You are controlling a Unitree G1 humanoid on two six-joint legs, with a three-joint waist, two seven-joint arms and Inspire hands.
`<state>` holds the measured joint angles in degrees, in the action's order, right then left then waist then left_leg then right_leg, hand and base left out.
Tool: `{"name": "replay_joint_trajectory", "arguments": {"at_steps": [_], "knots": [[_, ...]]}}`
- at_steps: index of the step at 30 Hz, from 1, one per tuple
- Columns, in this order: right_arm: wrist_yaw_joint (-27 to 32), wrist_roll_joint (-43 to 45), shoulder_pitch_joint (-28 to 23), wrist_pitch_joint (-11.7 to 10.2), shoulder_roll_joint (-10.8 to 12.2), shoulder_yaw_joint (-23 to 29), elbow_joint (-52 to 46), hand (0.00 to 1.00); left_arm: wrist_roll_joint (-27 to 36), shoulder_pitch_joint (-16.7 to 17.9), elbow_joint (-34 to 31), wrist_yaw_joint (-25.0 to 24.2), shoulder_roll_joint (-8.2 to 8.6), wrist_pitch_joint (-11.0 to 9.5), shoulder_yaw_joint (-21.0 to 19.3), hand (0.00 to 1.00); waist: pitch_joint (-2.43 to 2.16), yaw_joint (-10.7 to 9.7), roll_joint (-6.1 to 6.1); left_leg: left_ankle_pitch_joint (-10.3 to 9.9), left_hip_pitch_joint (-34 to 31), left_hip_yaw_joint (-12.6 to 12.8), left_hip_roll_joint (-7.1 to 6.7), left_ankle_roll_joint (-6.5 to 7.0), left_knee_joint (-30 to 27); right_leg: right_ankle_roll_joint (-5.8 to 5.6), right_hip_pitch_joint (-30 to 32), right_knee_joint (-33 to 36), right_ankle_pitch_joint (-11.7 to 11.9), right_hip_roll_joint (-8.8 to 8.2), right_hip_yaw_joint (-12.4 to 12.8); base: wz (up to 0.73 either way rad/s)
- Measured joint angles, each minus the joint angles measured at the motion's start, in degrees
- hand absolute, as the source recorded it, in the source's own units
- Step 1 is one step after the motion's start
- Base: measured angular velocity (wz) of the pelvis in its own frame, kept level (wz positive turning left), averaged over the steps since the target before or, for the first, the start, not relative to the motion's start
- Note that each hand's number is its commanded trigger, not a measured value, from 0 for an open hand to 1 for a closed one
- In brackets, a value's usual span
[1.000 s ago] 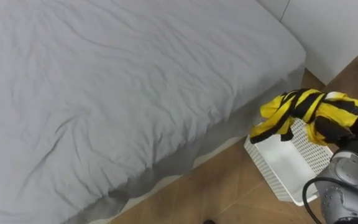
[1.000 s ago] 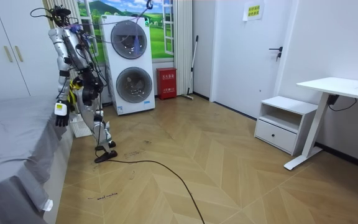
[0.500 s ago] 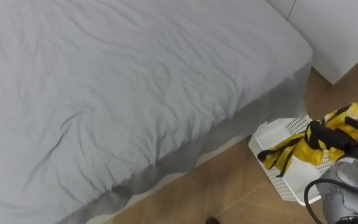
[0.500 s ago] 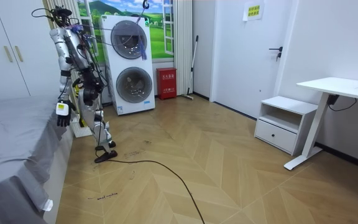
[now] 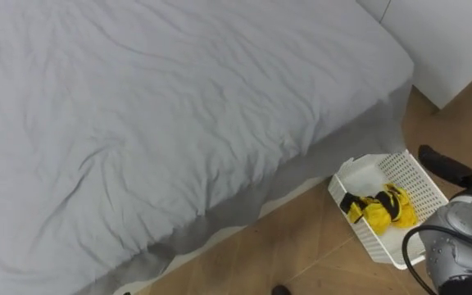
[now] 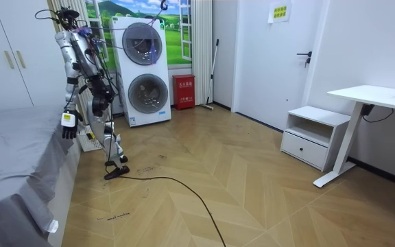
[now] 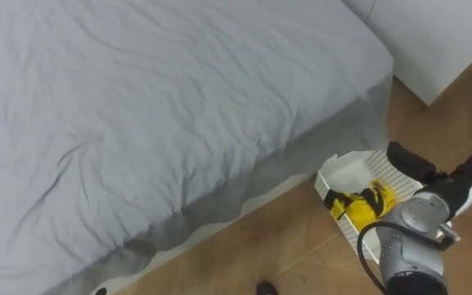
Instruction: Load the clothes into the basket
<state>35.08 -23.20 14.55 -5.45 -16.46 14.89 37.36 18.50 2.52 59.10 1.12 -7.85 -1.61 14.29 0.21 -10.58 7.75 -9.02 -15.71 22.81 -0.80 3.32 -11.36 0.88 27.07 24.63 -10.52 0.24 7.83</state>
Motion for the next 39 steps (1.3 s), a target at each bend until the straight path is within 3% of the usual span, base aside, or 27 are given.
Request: {"name": "replay_joint_trajectory", "arguments": {"at_steps": [9,18,21,23,25,28,32,34,39], "knots": [[0.1,1.0,0.0,-0.8,-1.7,0.0,0.0,0.00,0.0,0.4,0.0,0.1,0.07,-0.1,0.5,0.00,-0.07,0.1,1.22,0.0,0.0,0.1,-0.03,0.00,0.0,0.01,0.1,0.2,0.0,0.06,0.1,0.00],[1.0,0.9,-0.3,-0.8,-1.8,-0.1,-1.0,0.00,0.0,0.6,-0.1,0.5,0.09,-0.5,0.6,0.00,0.01,0.0,1.05,0.0,0.4,0.2,-0.06,0.00,-0.2,0.06,-0.4,0.2,0.0,0.09,0.1,0.00],[0.4,0.8,-3.0,-1.4,-1.7,-0.2,-3.3,0.00,0.0,1.9,-0.2,0.4,-0.05,-1.8,-0.3,0.00,0.29,0.2,0.06,0.0,2.0,0.4,0.06,-0.03,-0.1,0.16,-2.0,0.0,-0.2,0.04,-0.1,0.04],[-0.4,0.7,-6.4,-2.5,-1.0,-0.2,-4.4,0.00,-0.1,2.9,-0.5,0.5,-0.54,-2.6,-0.6,0.00,0.35,-0.1,-1.02,0.0,2.9,0.4,0.13,-0.04,-0.1,0.32,-3.4,-0.1,-0.5,-0.03,-1.1,0.25],[-1.5,-0.6,-10.8,-3.3,0.7,-0.2,-4.5,0.00,-0.3,4.6,-1.0,0.5,-0.73,-3.4,-2.0,0.00,0.14,0.1,-2.18,-0.1,4.1,0.0,0.47,-0.08,0.0,0.49,-5.5,-1.3,-0.7,-0.03,-2.4,0.23],[-2.4,-3.7,-14.8,-3.4,3.3,-0.2,-4.7,0.00,-0.2,6.9,-1.1,0.0,-0.66,-3.7,-3.0,0.00,-0.13,0.1,-2.85,-0.4,5.9,-1.4,1.10,-0.43,0.3,0.53,-8.5,-3.2,-0.5,0.08,-3.8,0.18],[-4.0,-7.2,-19.7,-4.9,5.9,-0.4,-4.2,0.00,-0.2,9.5,-1.7,0.0,-0.58,-4.9,-3.7,0.00,-0.06,0.2,-3.16,-0.5,9.3,-3.4,1.07,-0.62,1.5,0.65,-13.4,-5.5,-0.5,-0.22,-6.1,0.31],[-5.0,-10.1,-20.9,-6.2,6.6,-3.6,-1.4,0.00,-0.6,10.2,-1.8,0.6,-0.45,-5.5,-3.9,0.00,0.10,0.4,-3.57,-0.5,11.0,-4.9,0.99,-0.67,2.0,0.70,-16.1,-7.2,-0.4,-0.31,-7.4,0.27],[-9.6,-11.3,-23.4,-6.0,9.2,-7.0,6.2,0.00,-1.9,10.2,-1.9,1.3,0.39,-6.2,-4.1,0.00,-0.03,1.6,-4.55,-0.6,14.4,-9.0,0.33,-0.80,2.8,0.60,-22.4,-11.2,-0.4,-0.65,-11.0,0.45]]}}
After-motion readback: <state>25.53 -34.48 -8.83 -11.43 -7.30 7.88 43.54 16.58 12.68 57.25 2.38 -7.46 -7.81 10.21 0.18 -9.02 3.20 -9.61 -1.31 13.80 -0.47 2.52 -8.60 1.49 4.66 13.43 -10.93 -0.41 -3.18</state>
